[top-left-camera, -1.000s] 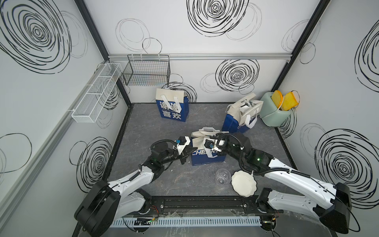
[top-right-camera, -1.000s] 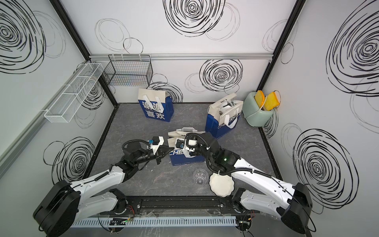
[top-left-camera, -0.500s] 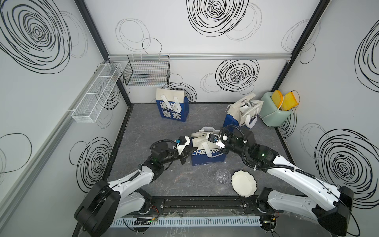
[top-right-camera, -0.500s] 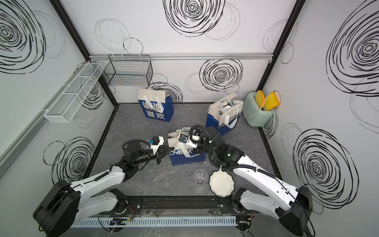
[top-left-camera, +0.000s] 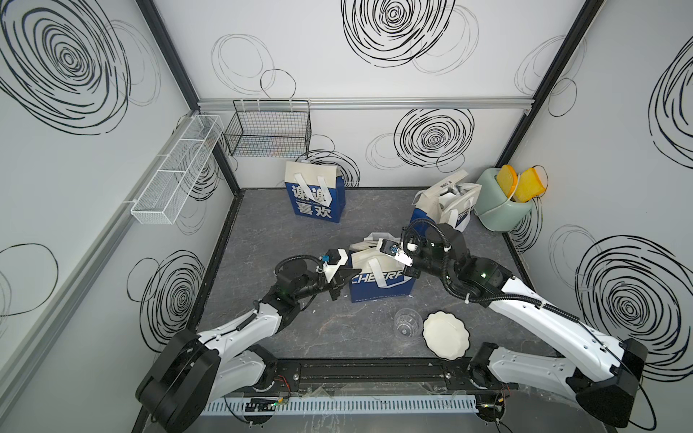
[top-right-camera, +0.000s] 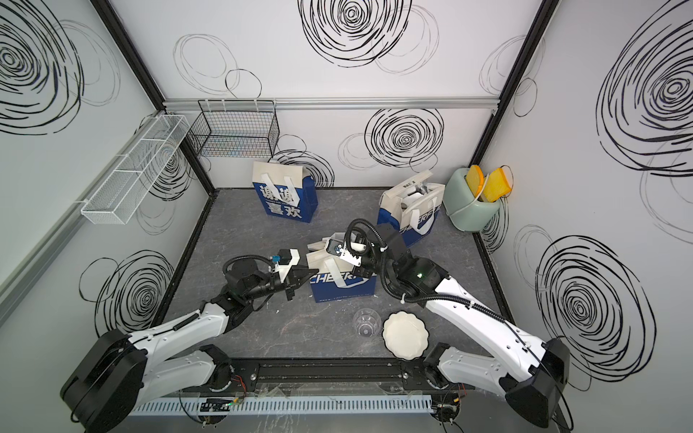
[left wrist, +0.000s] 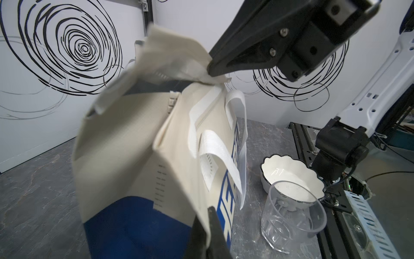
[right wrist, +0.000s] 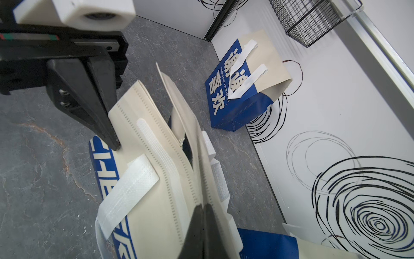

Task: Open the takeout bag
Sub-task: Open the takeout bag at the center of the board.

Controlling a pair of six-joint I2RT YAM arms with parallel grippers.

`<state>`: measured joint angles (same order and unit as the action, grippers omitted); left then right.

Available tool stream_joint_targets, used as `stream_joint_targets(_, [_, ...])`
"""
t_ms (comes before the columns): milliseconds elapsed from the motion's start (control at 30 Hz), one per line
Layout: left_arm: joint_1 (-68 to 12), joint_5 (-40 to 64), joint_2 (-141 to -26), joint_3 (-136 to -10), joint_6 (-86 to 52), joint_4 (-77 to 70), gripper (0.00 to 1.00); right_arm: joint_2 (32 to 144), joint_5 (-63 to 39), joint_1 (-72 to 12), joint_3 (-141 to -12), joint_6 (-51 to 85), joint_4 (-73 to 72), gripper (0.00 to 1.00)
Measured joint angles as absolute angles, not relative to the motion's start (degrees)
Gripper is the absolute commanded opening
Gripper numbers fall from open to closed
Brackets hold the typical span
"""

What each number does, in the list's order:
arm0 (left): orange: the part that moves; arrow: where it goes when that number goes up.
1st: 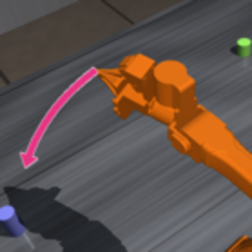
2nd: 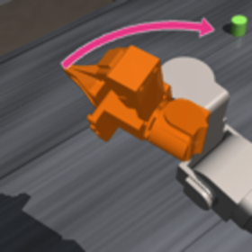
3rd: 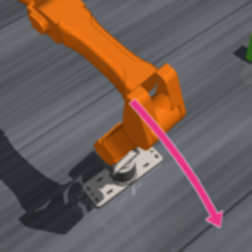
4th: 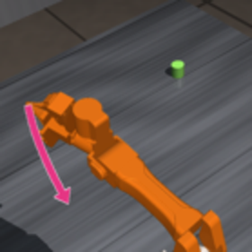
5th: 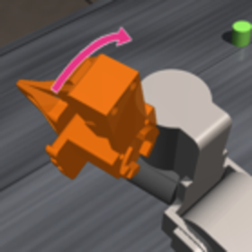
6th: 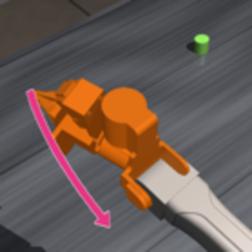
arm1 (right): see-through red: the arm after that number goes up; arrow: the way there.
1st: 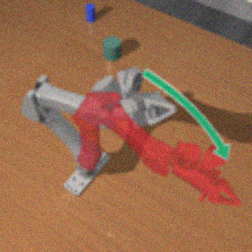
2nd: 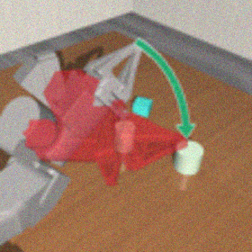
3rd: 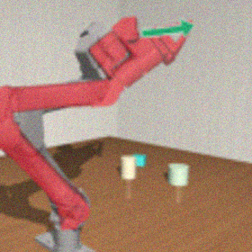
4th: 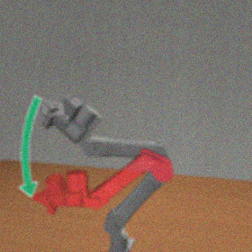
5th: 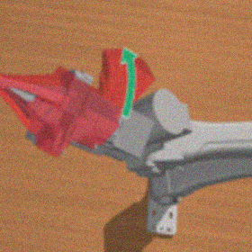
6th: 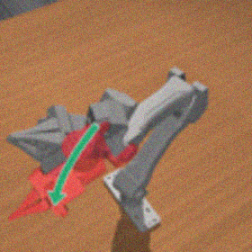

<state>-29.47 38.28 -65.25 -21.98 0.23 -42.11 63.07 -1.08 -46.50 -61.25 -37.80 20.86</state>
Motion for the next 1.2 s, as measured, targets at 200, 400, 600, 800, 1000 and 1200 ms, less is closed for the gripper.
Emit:
stream_joint_targets(200, [-29.5,38.2,-65.3,-22.0,0.2,-42.1,0.0,64.1,-0.2,-46.4,-63.3,-38.8,23.2,0.0])
stream_joint_targets(400, [-29.5,38.2,-65.3,-22.0,0.2,-42.2,0.0,64.2,0.3,-46.3,-64.1,-40.4,24.2,0.0])
stream_joint_targets(600, [-29.5,38.2,-65.3,-22.0,0.2,-42.2,0.0,64.3,0.4,-46.2,-65.5,-42.1,26.2,0.0])
stream_joint_targets(800, [-29.5,38.1,-65.3,-22.0,0.2,-42.3,0.0,65.4,1.3,-45.9,-68.3,-43.6,27.0,0.0])
stream_joint_targets(1000, [-29.5,38.0,-65.3,-22.0,0.2,-42.1,0.0,66.0,2.0,-45.9,-70.8,-44.7,26.4,0.0])
stream_joint_targets(1200, [-29.5,38.0,-65.3,-22.0,0.2,-42.0,0.0,66.6,2.5,-45.9,-70.6,-44.7,25.1,0.01])
